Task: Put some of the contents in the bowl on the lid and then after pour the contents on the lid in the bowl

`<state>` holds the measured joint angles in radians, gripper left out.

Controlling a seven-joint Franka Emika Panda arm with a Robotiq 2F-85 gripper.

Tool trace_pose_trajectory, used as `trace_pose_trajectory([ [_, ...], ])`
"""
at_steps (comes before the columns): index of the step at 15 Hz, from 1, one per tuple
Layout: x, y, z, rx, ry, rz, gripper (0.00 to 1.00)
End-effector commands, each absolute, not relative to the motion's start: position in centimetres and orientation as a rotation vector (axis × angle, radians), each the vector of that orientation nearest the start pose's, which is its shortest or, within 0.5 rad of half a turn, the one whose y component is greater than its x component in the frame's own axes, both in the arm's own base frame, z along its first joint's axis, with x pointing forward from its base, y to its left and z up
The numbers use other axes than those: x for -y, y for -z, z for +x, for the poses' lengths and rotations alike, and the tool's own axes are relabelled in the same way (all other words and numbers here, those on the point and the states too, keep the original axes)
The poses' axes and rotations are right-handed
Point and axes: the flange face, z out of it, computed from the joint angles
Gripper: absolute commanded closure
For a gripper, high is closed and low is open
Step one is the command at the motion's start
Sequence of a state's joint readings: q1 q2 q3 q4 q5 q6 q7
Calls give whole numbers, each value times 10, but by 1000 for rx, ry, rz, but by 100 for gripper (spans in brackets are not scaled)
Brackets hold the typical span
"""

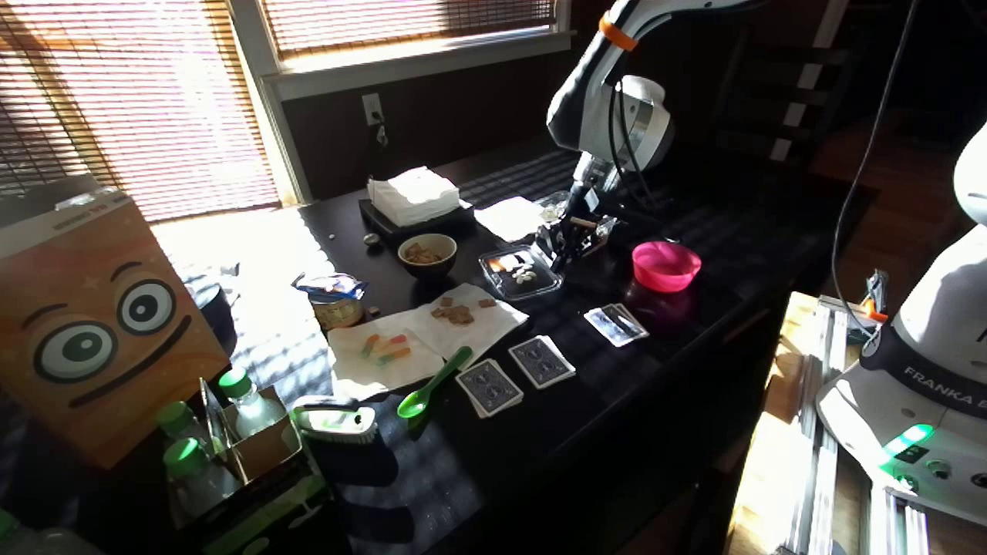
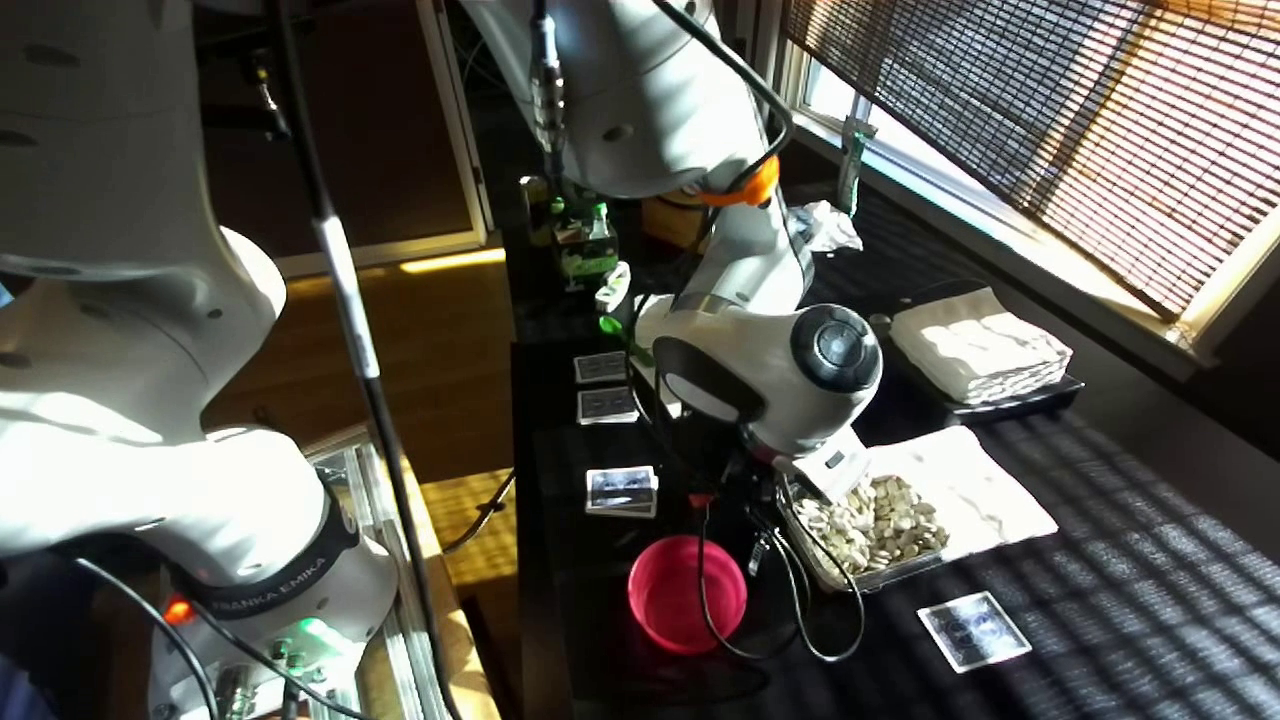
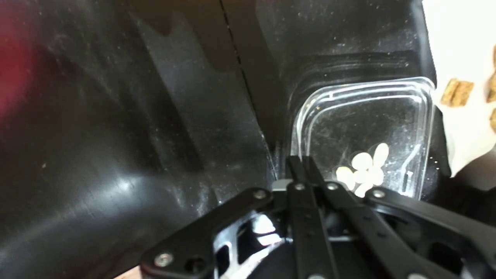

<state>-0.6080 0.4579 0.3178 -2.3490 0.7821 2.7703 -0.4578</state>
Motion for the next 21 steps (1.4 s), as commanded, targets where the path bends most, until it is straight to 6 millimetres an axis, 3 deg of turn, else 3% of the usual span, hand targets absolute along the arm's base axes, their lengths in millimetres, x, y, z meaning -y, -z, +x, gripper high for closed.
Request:
trace_pose_trajectory([
  [1,165,-132,467,-782,141,-2555,100],
  [21,190,-137,451,-646,199,-2317,100],
])
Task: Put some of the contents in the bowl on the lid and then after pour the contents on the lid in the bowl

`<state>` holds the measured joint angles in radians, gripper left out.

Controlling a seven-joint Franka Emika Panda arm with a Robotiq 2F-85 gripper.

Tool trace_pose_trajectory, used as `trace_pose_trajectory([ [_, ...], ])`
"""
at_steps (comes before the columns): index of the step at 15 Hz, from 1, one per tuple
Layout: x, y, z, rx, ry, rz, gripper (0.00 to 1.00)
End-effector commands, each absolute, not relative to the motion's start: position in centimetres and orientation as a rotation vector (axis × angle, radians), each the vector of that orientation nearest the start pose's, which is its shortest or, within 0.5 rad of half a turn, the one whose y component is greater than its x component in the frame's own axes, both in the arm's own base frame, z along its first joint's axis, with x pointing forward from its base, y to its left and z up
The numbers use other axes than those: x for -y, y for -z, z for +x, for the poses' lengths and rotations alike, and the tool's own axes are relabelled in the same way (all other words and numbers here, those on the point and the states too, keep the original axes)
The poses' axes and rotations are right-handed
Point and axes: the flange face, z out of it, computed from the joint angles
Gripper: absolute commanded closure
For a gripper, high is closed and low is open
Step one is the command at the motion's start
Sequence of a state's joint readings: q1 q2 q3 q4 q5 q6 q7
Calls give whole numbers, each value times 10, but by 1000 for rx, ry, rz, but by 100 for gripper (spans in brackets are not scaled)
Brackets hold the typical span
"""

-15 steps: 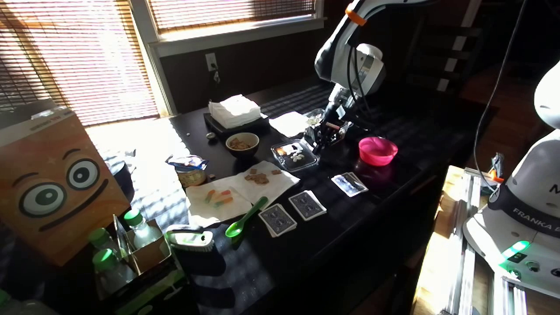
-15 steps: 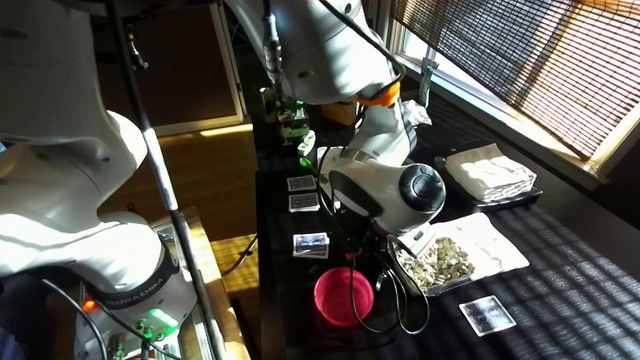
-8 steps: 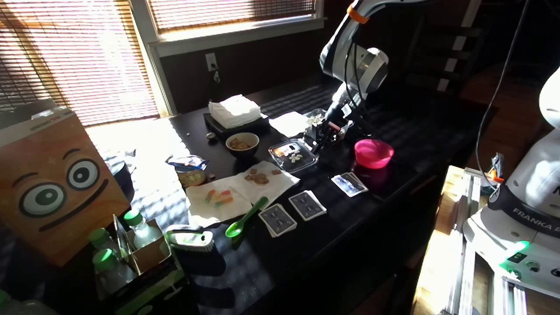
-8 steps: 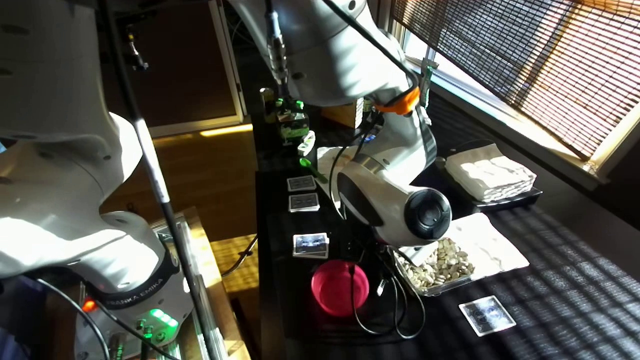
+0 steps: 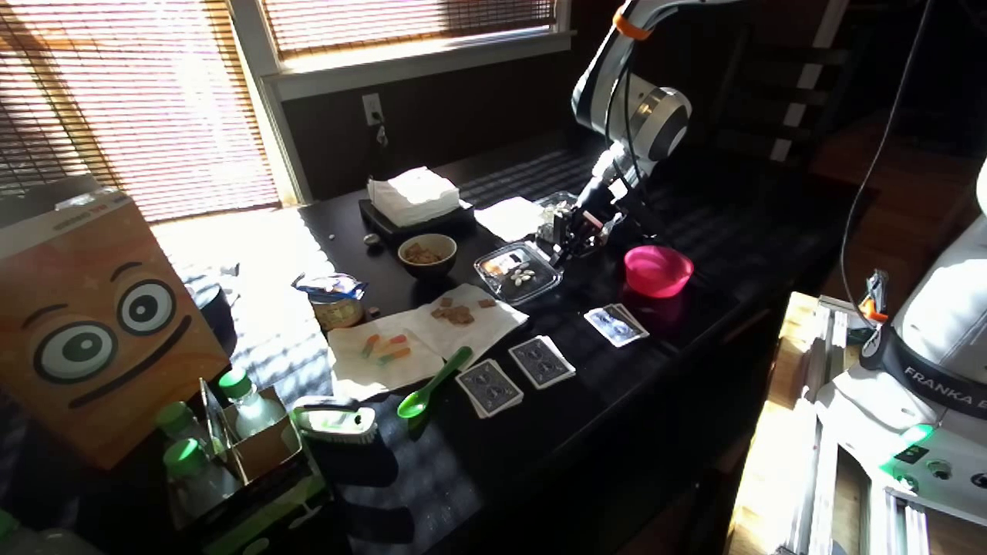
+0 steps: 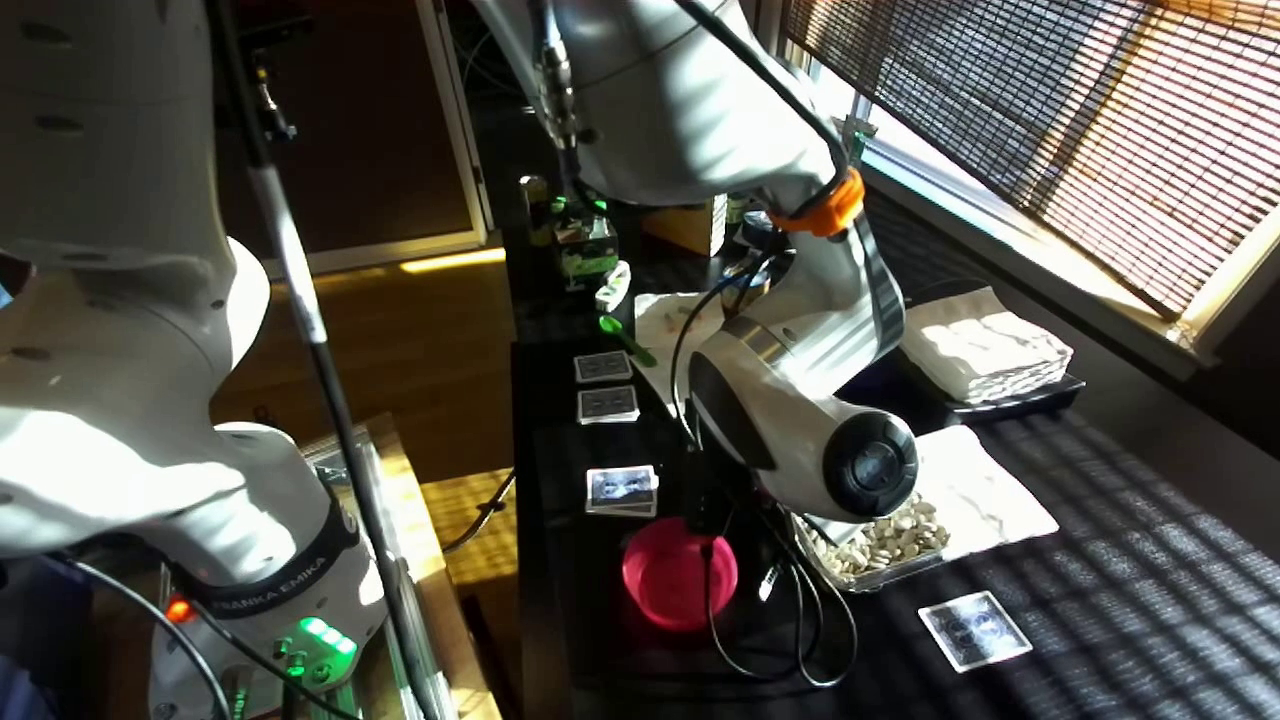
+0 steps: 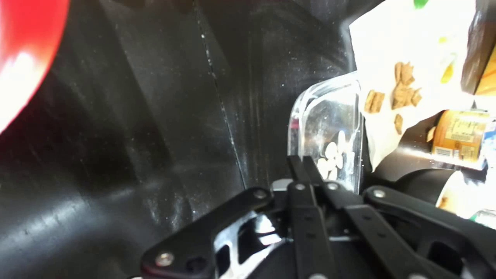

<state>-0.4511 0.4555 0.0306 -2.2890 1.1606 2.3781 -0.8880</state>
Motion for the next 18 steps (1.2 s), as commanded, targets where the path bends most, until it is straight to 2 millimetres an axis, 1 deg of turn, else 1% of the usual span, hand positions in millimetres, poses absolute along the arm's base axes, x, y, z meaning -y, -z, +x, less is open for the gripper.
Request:
trace_pose_trajectory([
  [1,191,-137,450,-642,201,-2303,100],
  [13,206,-134,438,-663,210,-2131,100],
  [18,210,-130,435,-680,201,-2094,100],
])
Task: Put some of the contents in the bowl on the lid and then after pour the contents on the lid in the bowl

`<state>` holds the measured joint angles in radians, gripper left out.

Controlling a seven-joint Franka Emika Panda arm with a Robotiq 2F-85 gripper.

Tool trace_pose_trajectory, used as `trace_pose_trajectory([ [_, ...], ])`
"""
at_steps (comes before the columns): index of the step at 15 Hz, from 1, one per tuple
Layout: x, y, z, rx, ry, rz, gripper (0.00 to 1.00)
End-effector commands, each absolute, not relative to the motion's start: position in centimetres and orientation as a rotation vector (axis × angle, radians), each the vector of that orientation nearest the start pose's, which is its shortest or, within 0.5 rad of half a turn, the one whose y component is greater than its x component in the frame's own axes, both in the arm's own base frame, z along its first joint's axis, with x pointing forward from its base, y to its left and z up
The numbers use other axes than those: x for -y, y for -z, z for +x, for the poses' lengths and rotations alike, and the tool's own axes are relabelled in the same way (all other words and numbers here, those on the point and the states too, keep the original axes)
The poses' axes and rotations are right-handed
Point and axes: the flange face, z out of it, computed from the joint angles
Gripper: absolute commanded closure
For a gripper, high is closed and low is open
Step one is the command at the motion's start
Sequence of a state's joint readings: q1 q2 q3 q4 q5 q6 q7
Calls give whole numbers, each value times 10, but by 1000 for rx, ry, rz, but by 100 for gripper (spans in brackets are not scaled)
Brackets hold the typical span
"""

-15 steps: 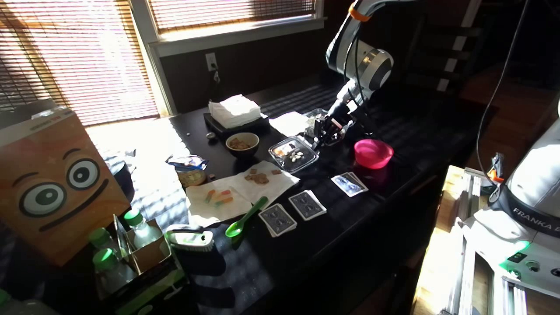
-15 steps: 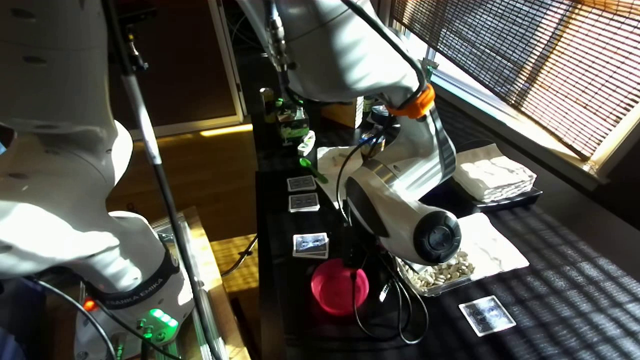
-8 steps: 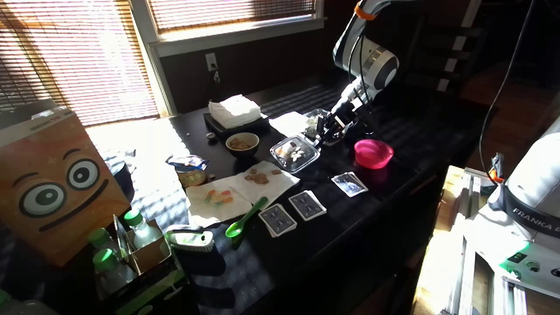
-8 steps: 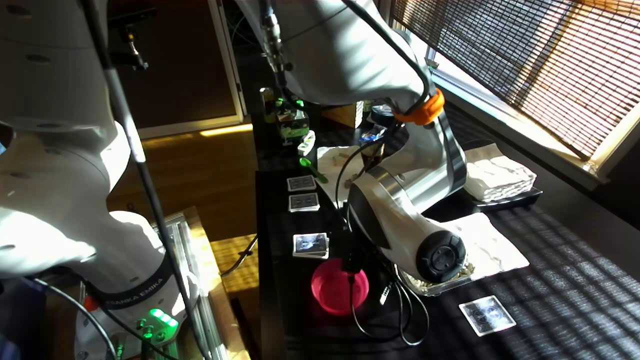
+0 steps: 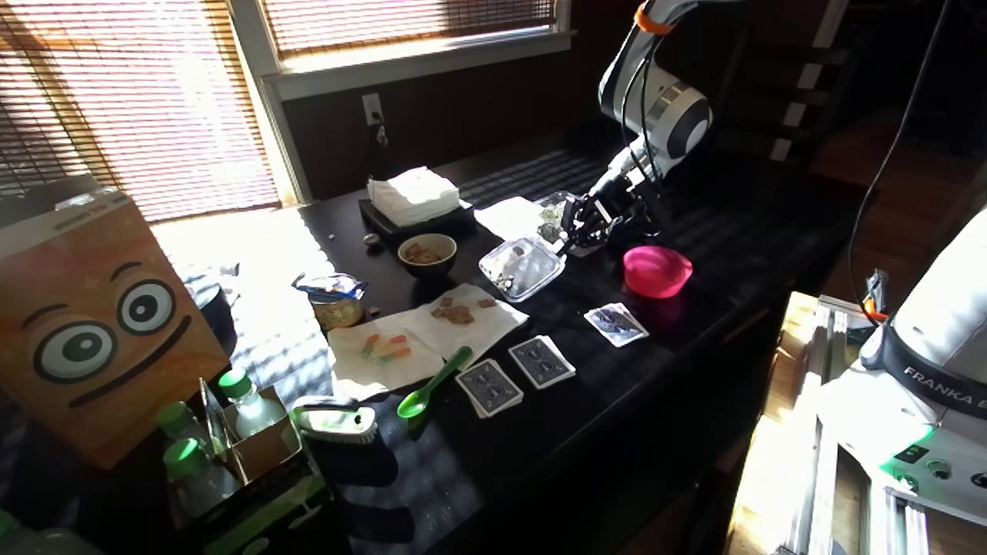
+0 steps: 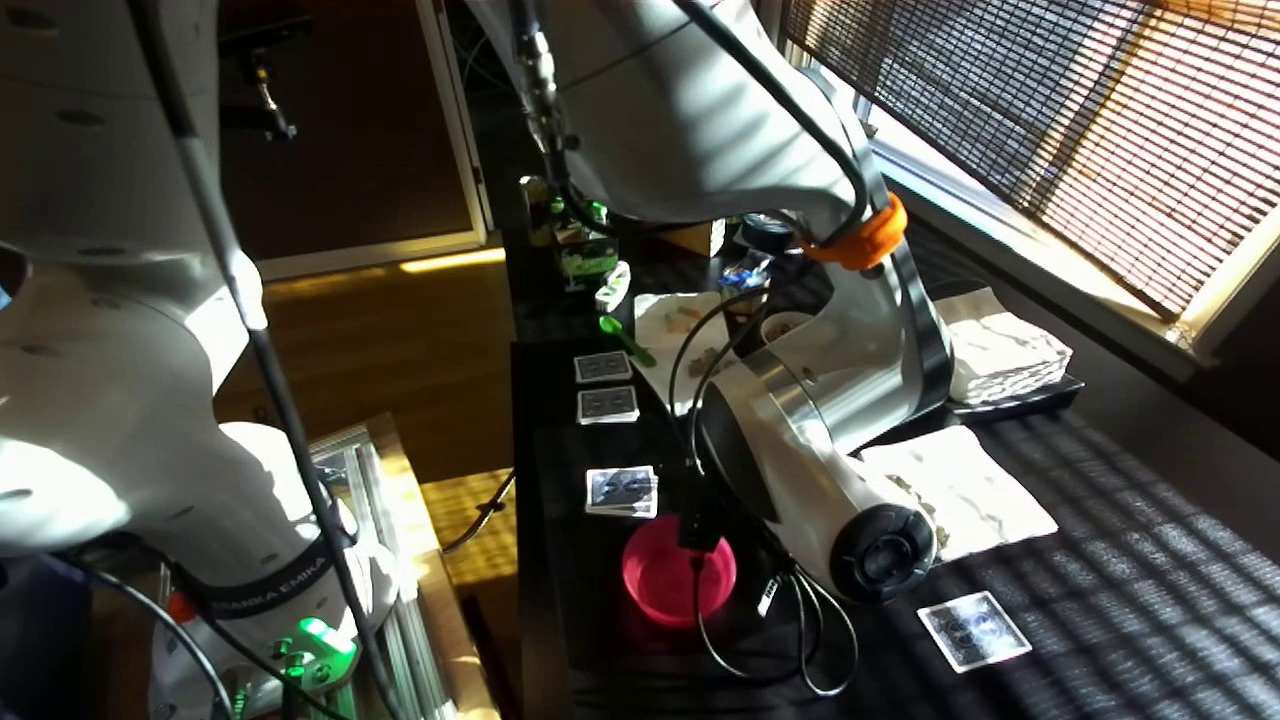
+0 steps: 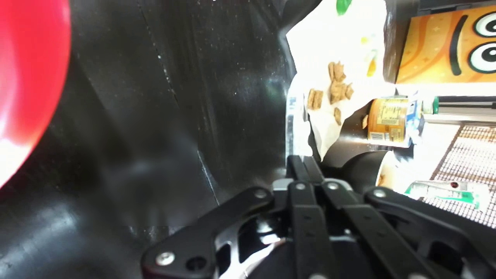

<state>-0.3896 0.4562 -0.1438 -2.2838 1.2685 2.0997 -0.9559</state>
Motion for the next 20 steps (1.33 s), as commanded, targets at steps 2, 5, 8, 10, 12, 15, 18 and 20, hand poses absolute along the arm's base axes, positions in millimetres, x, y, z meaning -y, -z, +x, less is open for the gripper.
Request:
trace_pose_trajectory([
  [2,211,-129,434,-684,208,-2073,100],
  [5,212,-129,433,-678,223,-2036,100],
  [8,214,-129,431,-672,242,-2007,100],
  [10,215,-129,430,-665,250,-1990,100],
  [12,216,-129,429,-657,253,-1976,100],
  [15,217,-128,428,-647,255,-1962,100],
  [18,219,-131,427,-629,264,-1943,100],
  [20,220,-135,425,-611,277,-1925,100],
])
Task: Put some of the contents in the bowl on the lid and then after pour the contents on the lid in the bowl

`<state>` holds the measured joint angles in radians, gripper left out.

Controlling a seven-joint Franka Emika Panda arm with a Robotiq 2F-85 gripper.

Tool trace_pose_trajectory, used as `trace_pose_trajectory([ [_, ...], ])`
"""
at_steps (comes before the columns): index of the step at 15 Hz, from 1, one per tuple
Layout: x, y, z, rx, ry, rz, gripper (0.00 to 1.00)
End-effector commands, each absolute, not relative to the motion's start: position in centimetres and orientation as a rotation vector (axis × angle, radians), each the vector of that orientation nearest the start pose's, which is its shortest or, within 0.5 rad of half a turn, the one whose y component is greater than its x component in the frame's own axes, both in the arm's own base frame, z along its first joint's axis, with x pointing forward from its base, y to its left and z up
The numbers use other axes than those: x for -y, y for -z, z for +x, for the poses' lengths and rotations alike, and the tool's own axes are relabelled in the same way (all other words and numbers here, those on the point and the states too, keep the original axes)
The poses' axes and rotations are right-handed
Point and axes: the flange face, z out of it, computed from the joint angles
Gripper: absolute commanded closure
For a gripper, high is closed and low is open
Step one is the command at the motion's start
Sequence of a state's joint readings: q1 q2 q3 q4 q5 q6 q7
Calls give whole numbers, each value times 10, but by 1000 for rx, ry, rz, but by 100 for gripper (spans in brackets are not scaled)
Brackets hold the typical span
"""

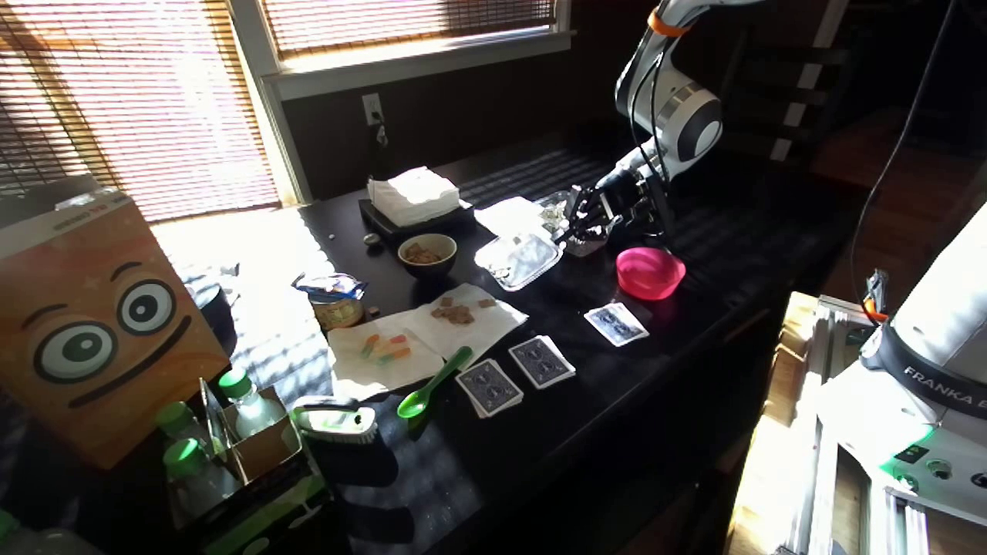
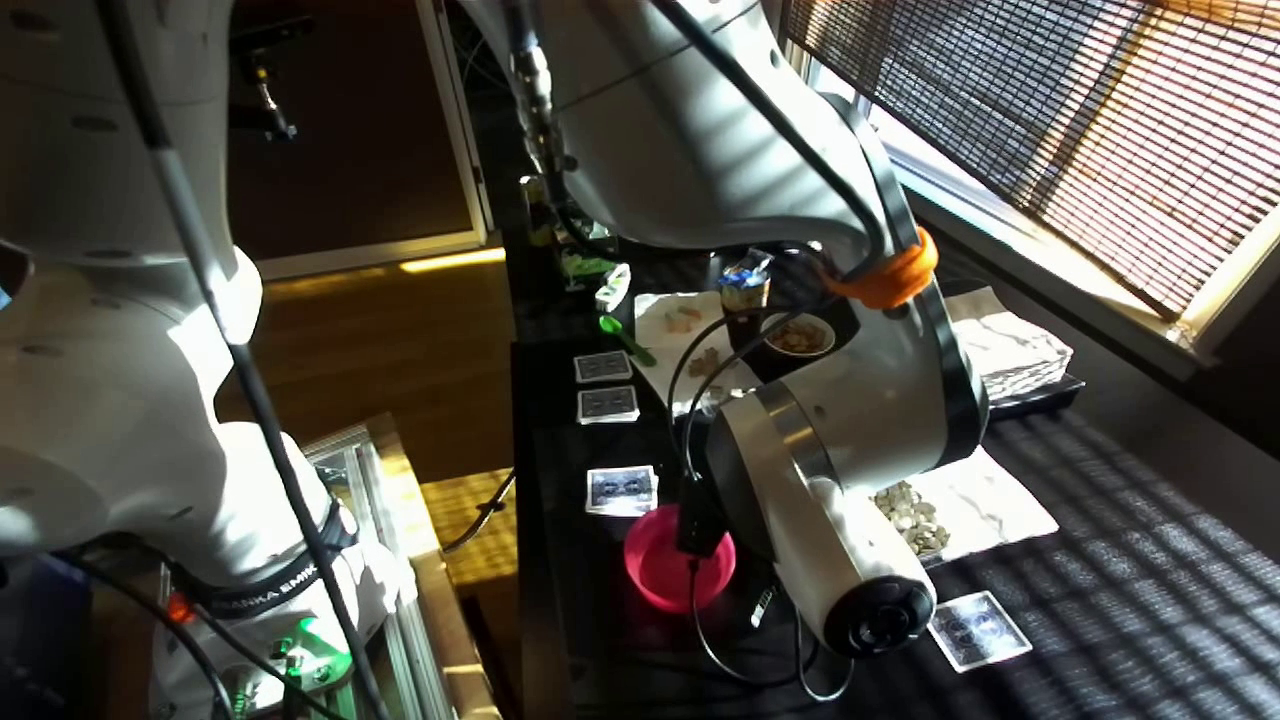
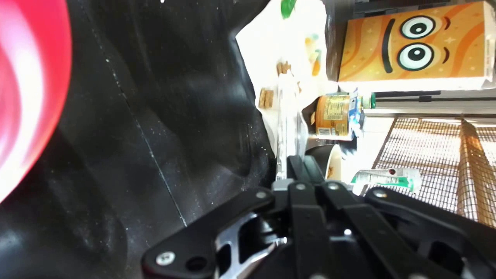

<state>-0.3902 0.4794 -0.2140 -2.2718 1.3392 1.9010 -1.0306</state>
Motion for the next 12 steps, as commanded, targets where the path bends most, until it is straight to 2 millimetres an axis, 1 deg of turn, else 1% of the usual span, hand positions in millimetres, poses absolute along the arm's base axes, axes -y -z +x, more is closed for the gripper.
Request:
trace_pose_trajectory([
  [1,221,-139,423,-601,287,-1914,100],
  [7,234,-156,414,-565,346,-1874,100],
  [12,258,-175,402,-567,408,-1866,100],
])
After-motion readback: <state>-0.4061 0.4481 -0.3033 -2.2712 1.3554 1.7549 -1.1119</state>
